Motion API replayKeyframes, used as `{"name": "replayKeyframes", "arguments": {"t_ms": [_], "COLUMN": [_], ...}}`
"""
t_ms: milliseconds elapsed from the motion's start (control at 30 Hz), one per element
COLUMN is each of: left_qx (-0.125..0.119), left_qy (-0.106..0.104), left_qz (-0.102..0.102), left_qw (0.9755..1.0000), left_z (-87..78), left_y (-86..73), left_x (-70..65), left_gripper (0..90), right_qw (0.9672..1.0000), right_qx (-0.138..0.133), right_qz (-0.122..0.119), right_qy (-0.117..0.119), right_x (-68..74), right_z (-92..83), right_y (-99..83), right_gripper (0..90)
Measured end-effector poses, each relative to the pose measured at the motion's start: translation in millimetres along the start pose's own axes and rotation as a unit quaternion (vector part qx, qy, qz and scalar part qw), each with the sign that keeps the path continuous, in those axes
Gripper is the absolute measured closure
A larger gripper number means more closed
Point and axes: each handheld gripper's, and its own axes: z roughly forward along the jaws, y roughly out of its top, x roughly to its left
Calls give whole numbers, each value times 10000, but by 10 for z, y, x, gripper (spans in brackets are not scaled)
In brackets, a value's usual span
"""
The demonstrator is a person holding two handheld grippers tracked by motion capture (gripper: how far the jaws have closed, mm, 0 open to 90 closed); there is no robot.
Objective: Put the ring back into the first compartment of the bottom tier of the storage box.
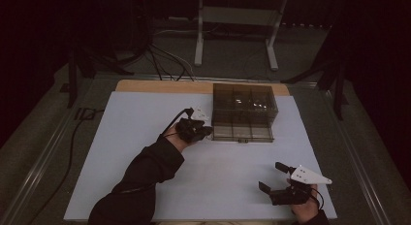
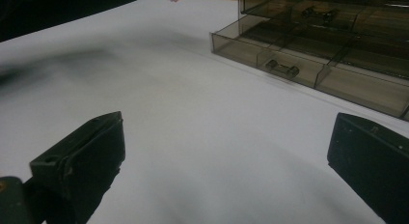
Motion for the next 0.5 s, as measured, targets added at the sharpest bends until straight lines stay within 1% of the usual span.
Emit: {"name": "replayKeyframes", "arguments": {"t_ms": [167,333,367,500], "left_qx": [-23,-54,-68,-109], "left_qy": [-51,-38,-29,-47], "left_qz": [44,40,70,78], "left_qw": [10000,10000,9999,9999], "left_z": [39,57,59,65], "left_y": [52,88,117,167], "left_x": [-21,-23,-25,-20], "left_gripper": [900,900,900,899], "right_qw": [10000,10000,10000,10000], "right_qx": [-12,-12,-13,-10], "right_qz": [20,9,9,10], "right_qy": [-5,-2,-2,0], "right_x": [-3,-3,-1,-1], "right_z": [-5,-8,-8,-7], "right_y": [0,-1,-1,-1], "right_gripper": [0,0,0,0]}}
